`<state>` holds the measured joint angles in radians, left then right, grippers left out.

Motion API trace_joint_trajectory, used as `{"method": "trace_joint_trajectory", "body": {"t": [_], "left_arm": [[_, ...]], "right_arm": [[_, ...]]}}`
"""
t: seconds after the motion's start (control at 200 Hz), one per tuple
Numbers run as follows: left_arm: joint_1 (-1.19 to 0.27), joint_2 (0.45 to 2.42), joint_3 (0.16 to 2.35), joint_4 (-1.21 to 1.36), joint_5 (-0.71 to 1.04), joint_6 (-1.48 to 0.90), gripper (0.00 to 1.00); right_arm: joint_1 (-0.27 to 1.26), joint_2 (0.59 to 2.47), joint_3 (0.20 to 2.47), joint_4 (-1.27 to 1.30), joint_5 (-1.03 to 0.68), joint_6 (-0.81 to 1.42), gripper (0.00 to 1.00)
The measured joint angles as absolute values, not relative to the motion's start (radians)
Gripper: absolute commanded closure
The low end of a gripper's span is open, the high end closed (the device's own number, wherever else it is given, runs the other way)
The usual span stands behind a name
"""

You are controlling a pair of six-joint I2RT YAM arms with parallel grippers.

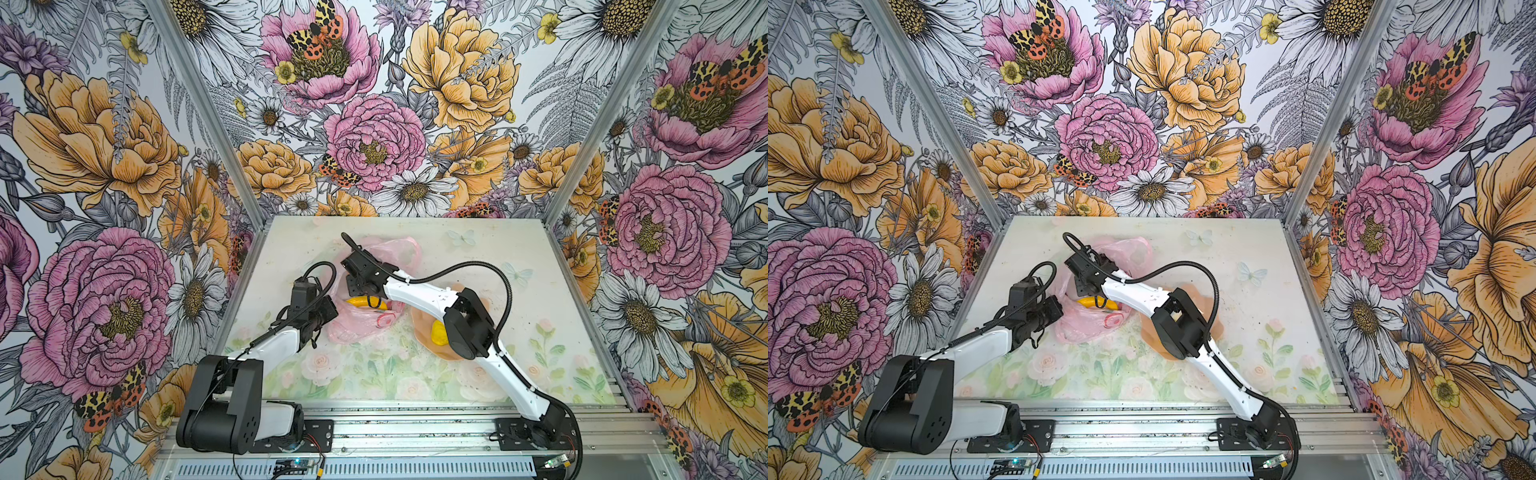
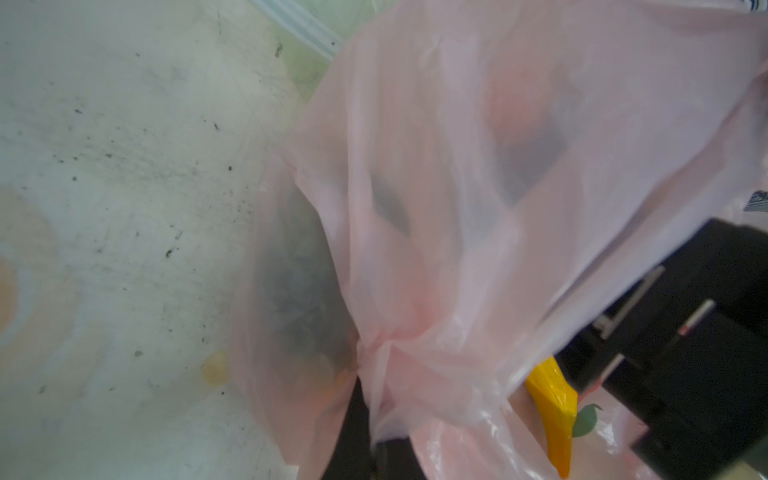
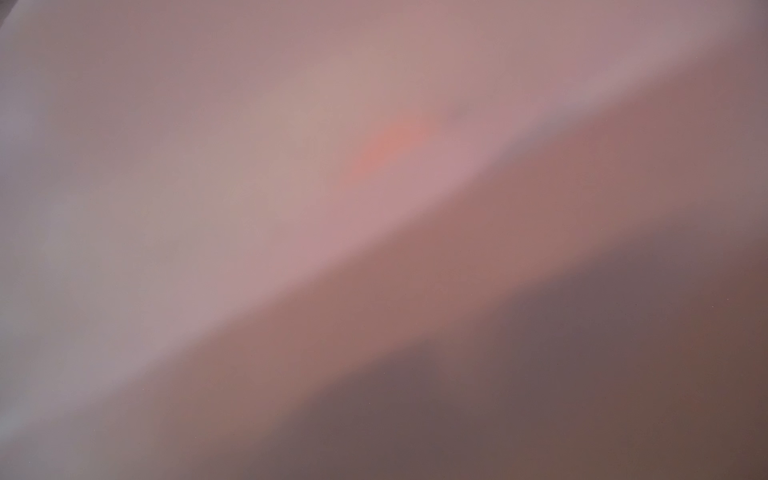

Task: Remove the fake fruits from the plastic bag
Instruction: 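Lift the avocado up out of the bag with the right gripper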

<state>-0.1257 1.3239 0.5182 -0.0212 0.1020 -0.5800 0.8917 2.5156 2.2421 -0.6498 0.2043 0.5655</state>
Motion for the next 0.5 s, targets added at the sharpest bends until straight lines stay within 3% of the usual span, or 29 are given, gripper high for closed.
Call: {"method": "trace_joint_trajectory", "body": {"t": [0.5], "left_arm": [[-0.121, 1.324, 0.518, -0.021, 0.114, -0.58, 1.0]], "right_arm": [[0.968, 2.172, 1.988, -0.634, 0.213, 0.522, 0.52]]}}
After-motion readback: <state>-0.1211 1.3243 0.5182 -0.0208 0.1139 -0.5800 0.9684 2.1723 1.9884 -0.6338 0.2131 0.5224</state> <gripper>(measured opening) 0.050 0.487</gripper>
